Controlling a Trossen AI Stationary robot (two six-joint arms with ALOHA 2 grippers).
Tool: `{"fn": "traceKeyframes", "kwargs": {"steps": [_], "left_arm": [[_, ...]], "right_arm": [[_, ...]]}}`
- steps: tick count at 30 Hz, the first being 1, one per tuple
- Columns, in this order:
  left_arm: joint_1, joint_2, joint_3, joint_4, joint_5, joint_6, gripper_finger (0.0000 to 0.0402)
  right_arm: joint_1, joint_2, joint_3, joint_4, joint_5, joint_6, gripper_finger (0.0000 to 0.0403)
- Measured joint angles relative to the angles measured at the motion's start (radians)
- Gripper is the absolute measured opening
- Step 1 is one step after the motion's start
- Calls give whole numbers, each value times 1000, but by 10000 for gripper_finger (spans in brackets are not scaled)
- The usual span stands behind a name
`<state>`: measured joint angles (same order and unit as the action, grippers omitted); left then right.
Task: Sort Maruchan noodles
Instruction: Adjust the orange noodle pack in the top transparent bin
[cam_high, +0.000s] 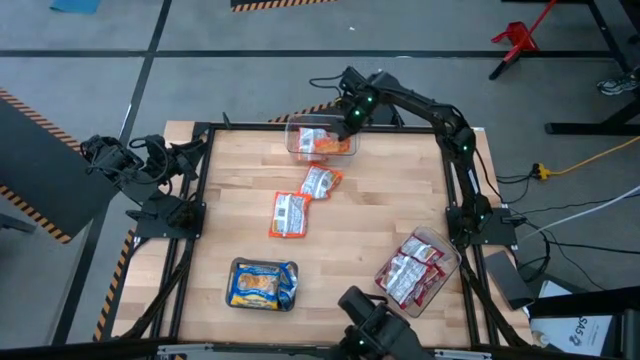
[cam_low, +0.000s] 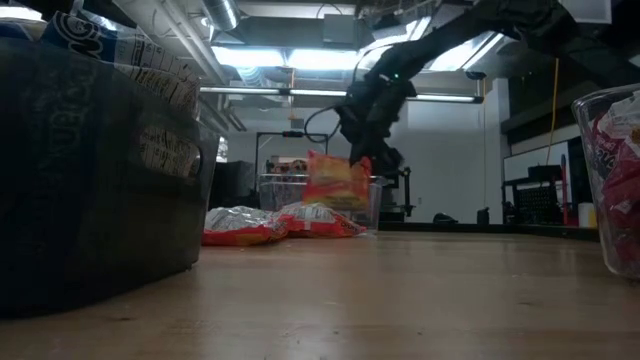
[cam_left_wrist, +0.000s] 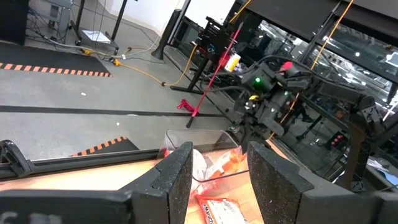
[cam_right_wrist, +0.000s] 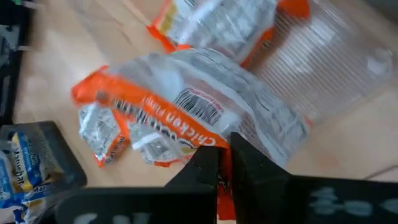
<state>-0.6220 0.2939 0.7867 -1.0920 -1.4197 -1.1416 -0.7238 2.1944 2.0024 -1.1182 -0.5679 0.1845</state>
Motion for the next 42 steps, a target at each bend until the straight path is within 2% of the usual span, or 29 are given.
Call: {"fn": "traceKeyframes", "kwargs": {"steps": [2,6,13,17,20,21,25,27,31,38,42], "left_arm": [[0,0,0,0,0,0,147],[0,0,0,0,0,-1,147],[0,0,0,0,-4,-9,147],[0,0,0,0,-4,-20,147],[0,0,0,0,-4,-29,147],[0,0,0,0,-4,-29,147],[0,0,0,0,-4,-30,147],[0,0,0,0,-4,-30,147],[0,0,0,0,1,-30,147],[0,0,0,0,2,-27,147],[0,0,0,-12,1,-28,147]], "right_arm": [[-4,0,-27,3,22,17,1],[-5,1,-51,-26,148,14,23],[-3,1,-13,-30,231,-36,114],[-3,1,32,-31,377,-36,158],[-3,1,61,-33,468,-67,173],[-4,1,71,-26,465,-118,174],[12,1,122,-66,311,-431,176],[30,1,146,-104,280,-558,176],[66,0,160,-186,315,-755,177],[110,0,155,-156,362,-863,177],[147,0,155,-115,422,-960,177]]}}
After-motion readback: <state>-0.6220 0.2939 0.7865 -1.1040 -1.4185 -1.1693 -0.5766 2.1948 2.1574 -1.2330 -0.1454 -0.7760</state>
